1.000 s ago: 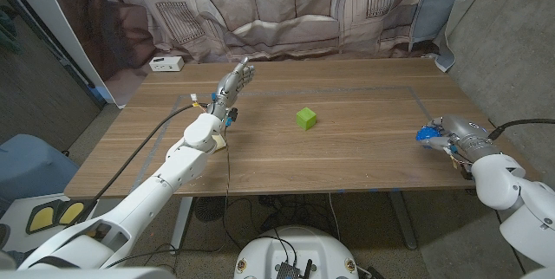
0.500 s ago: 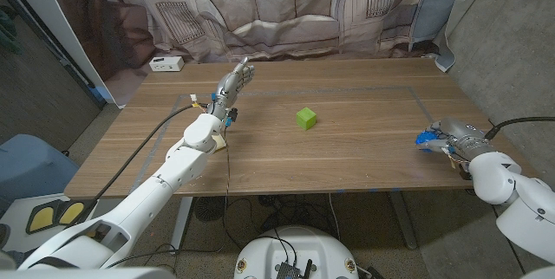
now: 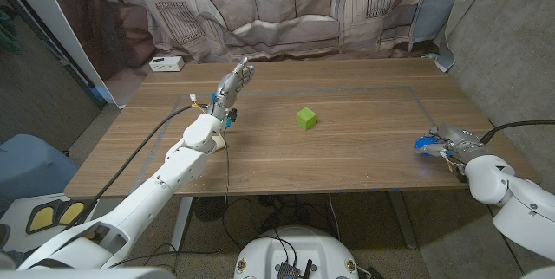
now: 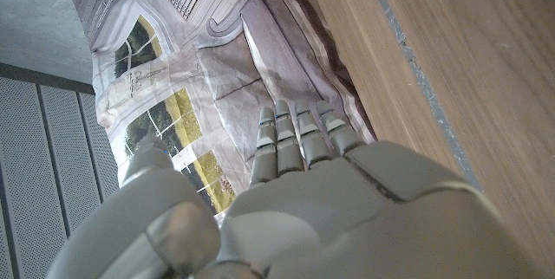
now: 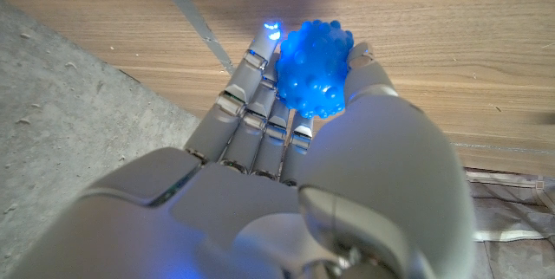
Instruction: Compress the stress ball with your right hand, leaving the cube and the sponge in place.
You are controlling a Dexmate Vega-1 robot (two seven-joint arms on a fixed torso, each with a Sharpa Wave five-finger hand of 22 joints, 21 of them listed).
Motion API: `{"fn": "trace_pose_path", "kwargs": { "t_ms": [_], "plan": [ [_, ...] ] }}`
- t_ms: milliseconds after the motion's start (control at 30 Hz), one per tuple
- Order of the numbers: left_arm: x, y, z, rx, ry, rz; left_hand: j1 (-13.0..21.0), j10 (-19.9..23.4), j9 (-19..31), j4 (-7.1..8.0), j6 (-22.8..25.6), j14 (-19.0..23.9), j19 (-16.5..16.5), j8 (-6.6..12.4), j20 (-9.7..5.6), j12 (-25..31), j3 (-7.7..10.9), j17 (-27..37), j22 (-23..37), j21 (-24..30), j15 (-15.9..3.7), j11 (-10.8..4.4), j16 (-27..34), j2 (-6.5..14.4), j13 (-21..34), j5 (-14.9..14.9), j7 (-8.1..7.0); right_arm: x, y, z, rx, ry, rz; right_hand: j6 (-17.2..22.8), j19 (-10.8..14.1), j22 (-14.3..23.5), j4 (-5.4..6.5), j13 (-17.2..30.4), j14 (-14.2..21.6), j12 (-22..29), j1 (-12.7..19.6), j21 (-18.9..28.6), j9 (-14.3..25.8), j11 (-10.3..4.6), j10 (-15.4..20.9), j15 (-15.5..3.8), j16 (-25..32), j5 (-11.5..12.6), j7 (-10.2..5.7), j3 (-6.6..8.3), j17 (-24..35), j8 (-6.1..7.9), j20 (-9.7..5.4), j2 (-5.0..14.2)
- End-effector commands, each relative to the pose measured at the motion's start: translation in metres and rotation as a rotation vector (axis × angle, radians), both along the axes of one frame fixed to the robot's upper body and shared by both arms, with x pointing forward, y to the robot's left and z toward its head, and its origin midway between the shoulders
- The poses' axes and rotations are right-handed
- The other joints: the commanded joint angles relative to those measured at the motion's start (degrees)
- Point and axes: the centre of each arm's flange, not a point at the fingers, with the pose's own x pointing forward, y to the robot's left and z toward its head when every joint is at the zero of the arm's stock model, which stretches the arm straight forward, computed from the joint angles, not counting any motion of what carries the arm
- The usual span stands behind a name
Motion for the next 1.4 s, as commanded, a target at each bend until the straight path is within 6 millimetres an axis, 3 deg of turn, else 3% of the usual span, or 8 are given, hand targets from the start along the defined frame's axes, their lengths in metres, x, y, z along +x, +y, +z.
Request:
{"fn": "trace_pose_path", "kwargs": {
  "t_ms": [33,267,1067,1267,1400],
  "plan": [
    [0.0,0.0,0.0,0.003,0.005,0.002,-0.08,0.19,0.28,-0.32,0.63,0.15,0.19,-0.01,0.0,-0.14,0.36,0.12,0.09,-0.07,-0.06,0.25,-0.1,0.31,0.22,-0.21,0.12,0.011,-0.001,-0.008,-0.011,0.007,0.004,-0.16,-0.1,0.07,0.35,0.03,-0.41,0.07,-0.76,-0.27,0.15,0.26,-0.07,-0.36,-0.12,-0.12,0.09,-0.12,0.1,-0.11,0.43,-0.22],
    [0.001,0.0,0.001,0.003,0.006,0.004,-0.09,0.2,0.28,-0.34,0.57,0.18,0.2,-0.04,0.01,-0.13,0.37,0.13,0.09,-0.07,-0.06,0.25,-0.09,0.32,0.22,-0.21,0.06,0.014,0.0,-0.011,-0.029,0.008,-0.005,-0.49,-0.45,0.08,0.39,0.04,-0.88,-0.05,-0.95,-0.57,0.14,-0.39,-0.36,-0.37,-0.25,-0.07,0.0,-0.19,0.19,-0.29,0.46,-0.25],
    [-0.001,-0.001,-0.001,0.008,0.02,0.005,-0.11,0.21,0.28,-0.39,0.61,0.21,0.18,-0.02,0.13,-0.13,0.41,0.13,0.09,-0.09,-0.07,0.44,-0.09,0.36,0.22,-0.21,0.07,0.022,-0.004,-0.02,-0.038,0.034,-0.023,-3.51,-3.96,0.05,0.42,0.11,-5.73,-0.99,-1.83,-2.89,0.14,0.13,-3.96,1.03,-1.64,0.08,0.11,-0.8,0.78,-1.19,1.38,-0.94],
    [-0.002,-0.001,-0.002,0.003,0.019,0.007,-0.12,0.29,0.28,-0.4,0.64,0.17,0.15,-0.01,0.1,-0.1,0.42,0.13,0.09,-0.1,0.02,0.18,-0.1,0.37,0.22,-0.21,0.13,0.02,-0.006,-0.021,-0.031,0.032,-0.027,-4.51,-4.8,0.04,0.91,0.12,-6.27,-1.02,-3.3,-3.57,0.14,-0.2,-4.87,0.6,-1.96,0.07,-0.3,-1.41,0.59,-1.29,1.54,-1.62],
    [-0.001,-0.002,-0.005,0.002,0.026,0.006,-0.13,0.23,0.28,-0.41,0.64,0.15,0.14,-0.01,0.1,-0.12,0.42,0.13,0.09,-0.11,-0.03,0.28,-0.11,0.37,0.22,-0.21,0.07,0.019,-0.007,-0.021,-0.037,0.031,-0.026,-6.46,-5.96,0.03,1.38,0.13,-8.04,-1.22,-4.92,-4.48,0.16,0.19,-6.47,1.55,-2.71,0.14,-0.16,-2.05,0.34,-1.6,1.9,-2.39]
  ]
}}
